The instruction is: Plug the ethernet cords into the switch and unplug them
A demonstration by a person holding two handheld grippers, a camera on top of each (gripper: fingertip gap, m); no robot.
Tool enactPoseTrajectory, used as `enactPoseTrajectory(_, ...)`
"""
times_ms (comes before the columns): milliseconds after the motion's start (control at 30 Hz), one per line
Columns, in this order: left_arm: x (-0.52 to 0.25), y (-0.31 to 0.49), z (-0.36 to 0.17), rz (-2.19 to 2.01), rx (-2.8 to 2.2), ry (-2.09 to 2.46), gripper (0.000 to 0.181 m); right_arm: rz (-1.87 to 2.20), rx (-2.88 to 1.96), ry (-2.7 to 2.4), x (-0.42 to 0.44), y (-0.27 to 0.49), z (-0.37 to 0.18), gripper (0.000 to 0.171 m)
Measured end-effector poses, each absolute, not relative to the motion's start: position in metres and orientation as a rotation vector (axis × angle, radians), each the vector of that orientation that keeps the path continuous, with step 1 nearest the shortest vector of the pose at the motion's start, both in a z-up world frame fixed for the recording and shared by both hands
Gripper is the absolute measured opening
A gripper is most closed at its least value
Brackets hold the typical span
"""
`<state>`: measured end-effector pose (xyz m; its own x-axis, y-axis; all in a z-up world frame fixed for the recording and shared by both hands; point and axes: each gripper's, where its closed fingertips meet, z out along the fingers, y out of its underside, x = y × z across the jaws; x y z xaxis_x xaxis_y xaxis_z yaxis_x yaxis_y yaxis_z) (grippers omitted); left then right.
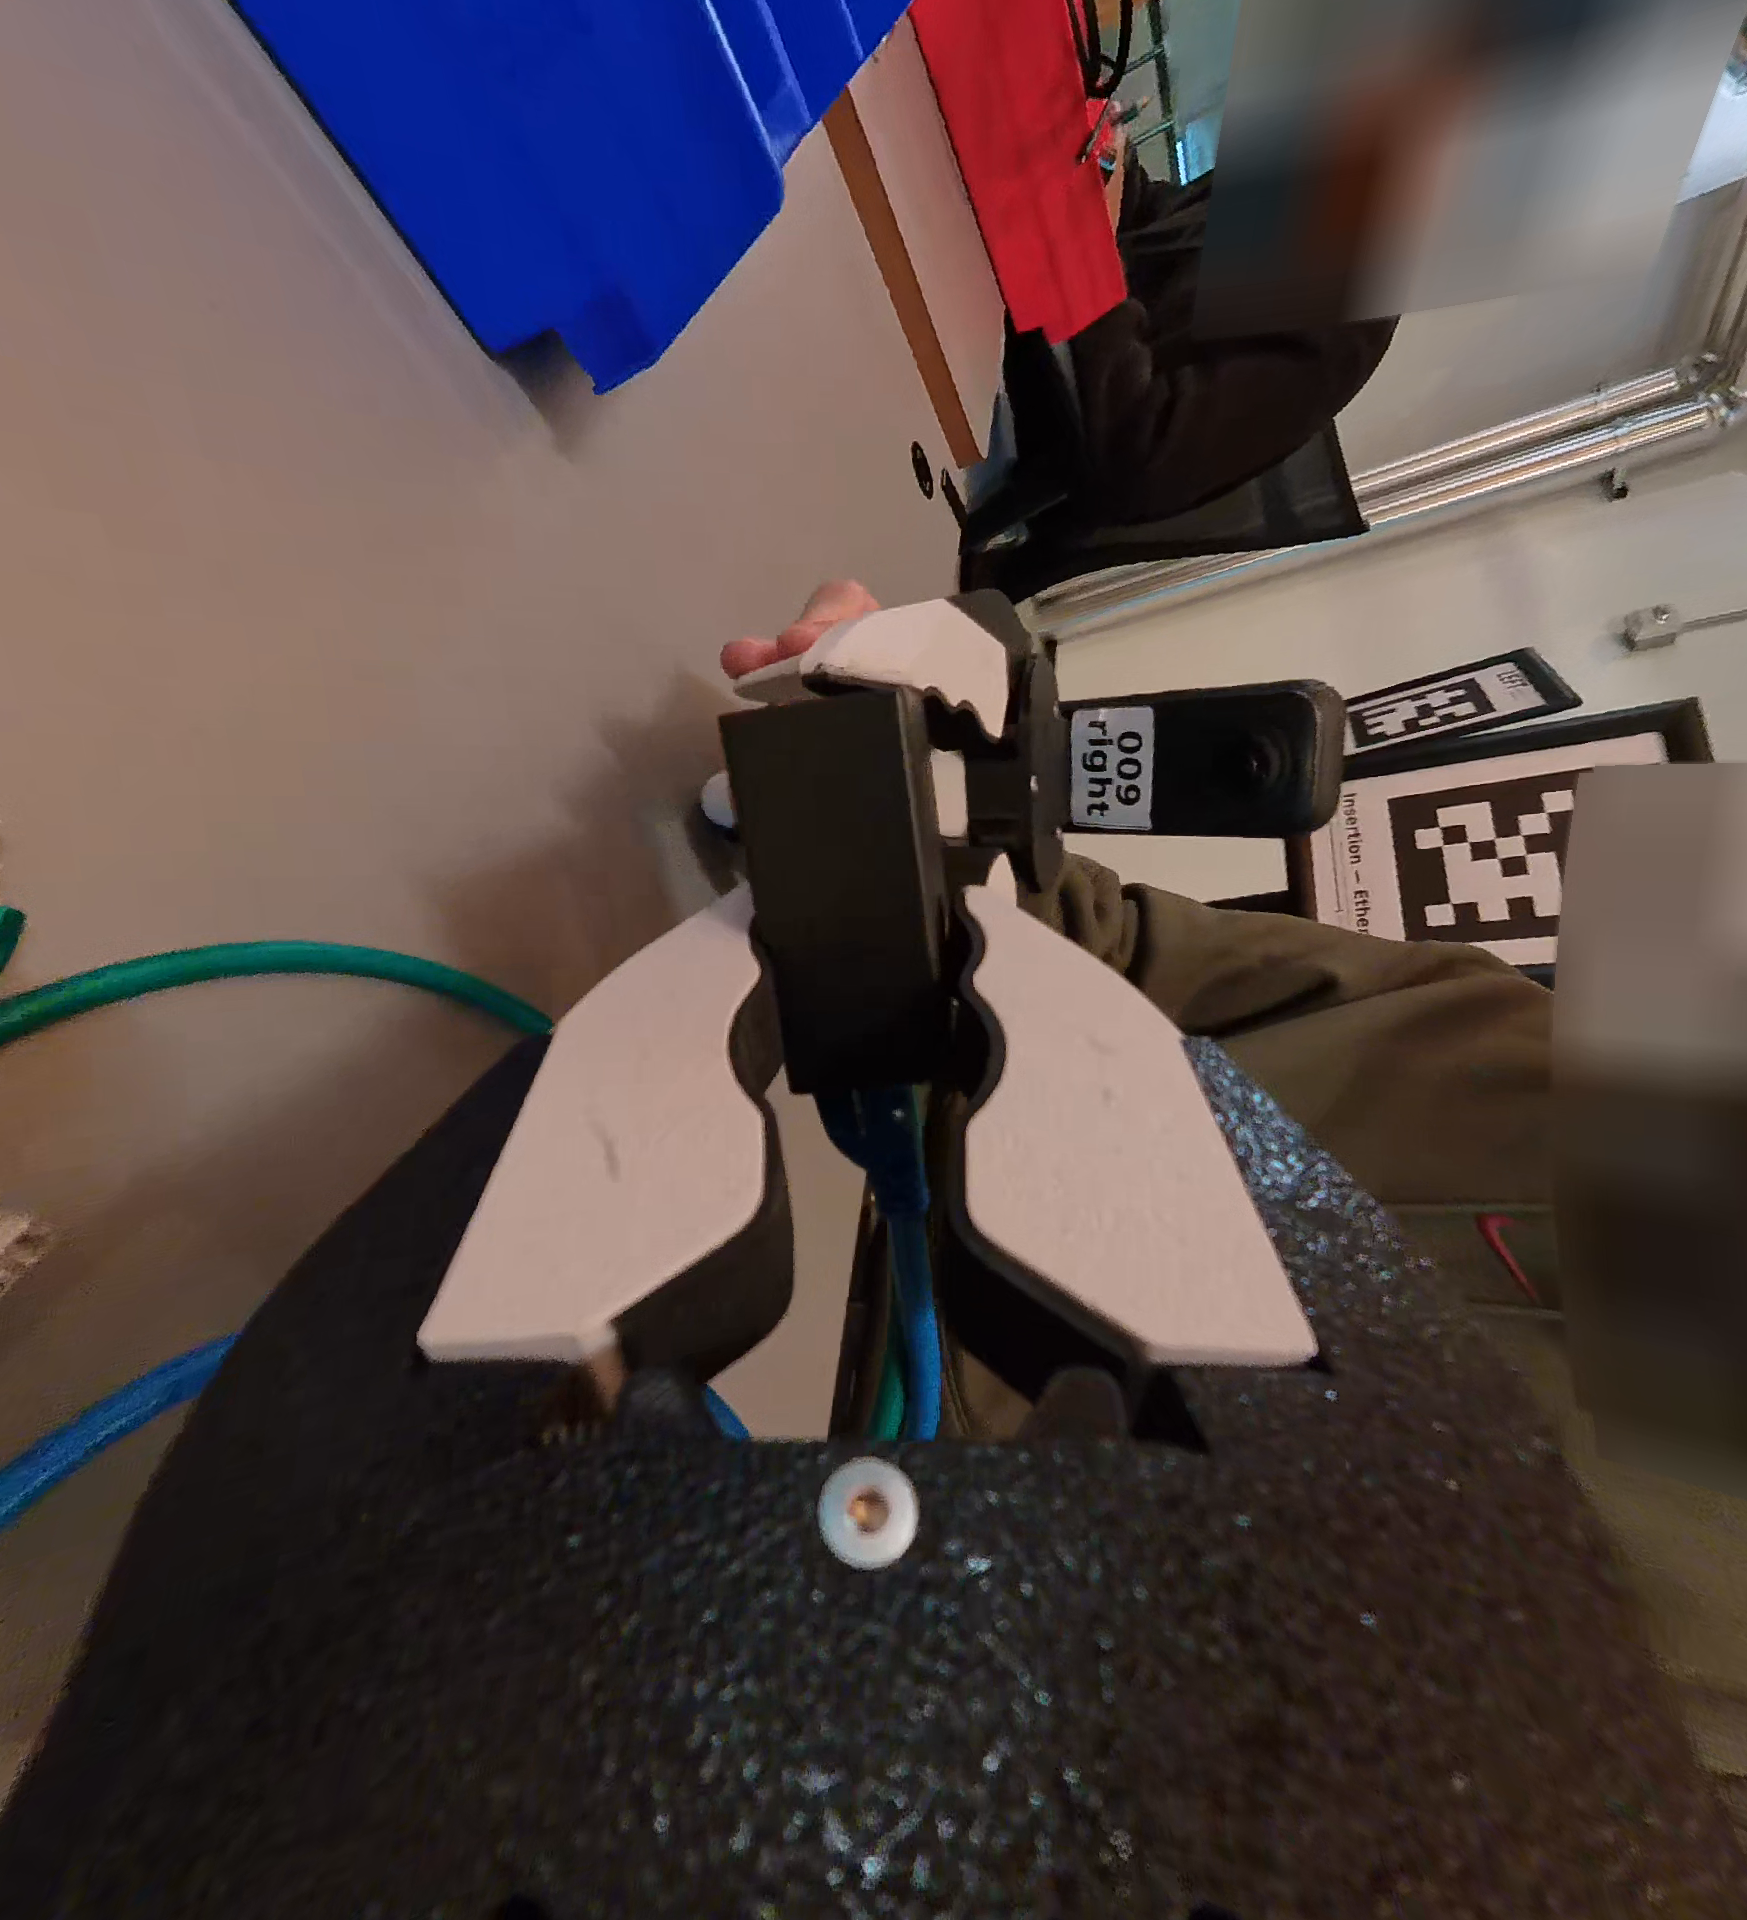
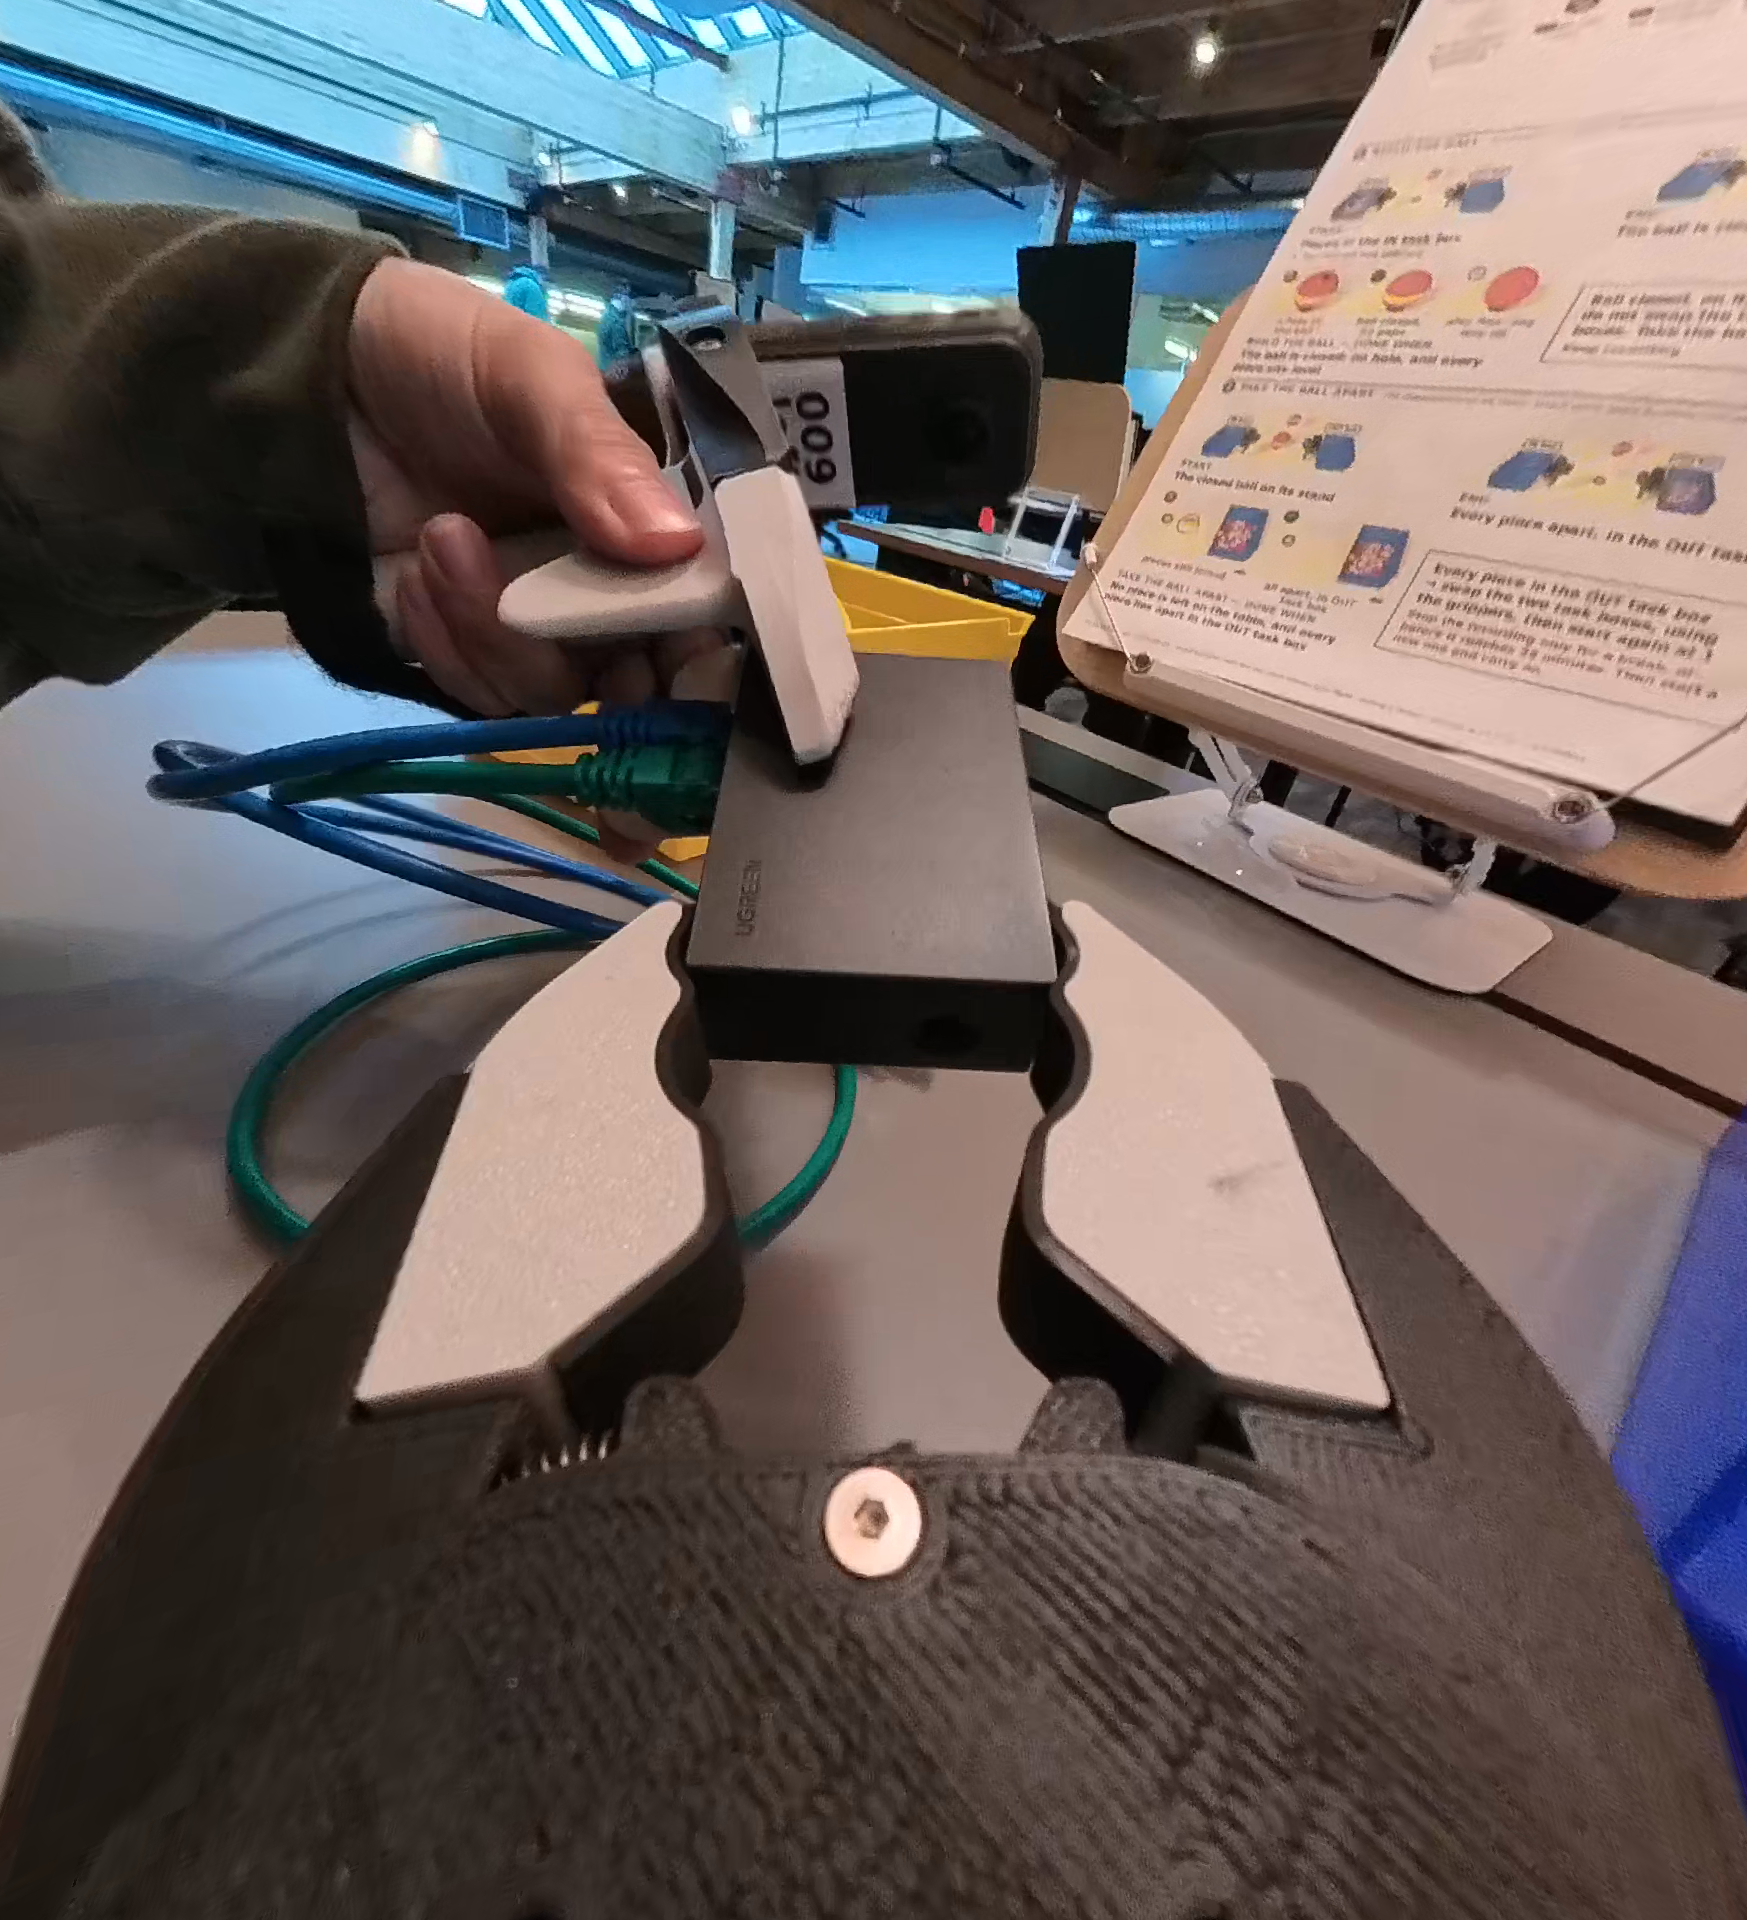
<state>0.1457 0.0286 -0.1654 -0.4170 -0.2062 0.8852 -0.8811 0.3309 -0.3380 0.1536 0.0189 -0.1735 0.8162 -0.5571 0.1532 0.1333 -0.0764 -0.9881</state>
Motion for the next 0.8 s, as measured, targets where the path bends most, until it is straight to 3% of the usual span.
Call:
enactPoseTrajectory(500,0.159,0.029,-0.159,1.266,0.950,-1.937,0.056,-0.614,-1.506,0.434,0.159,0.015,-0.170,0.063)
enactPoseTrajectory(800,0.207,0.106,-0.112,1.610,1.163,-2.173,0.056,-0.586,-1.408,0.504,0.169,-0.008,-0.162,0.062)
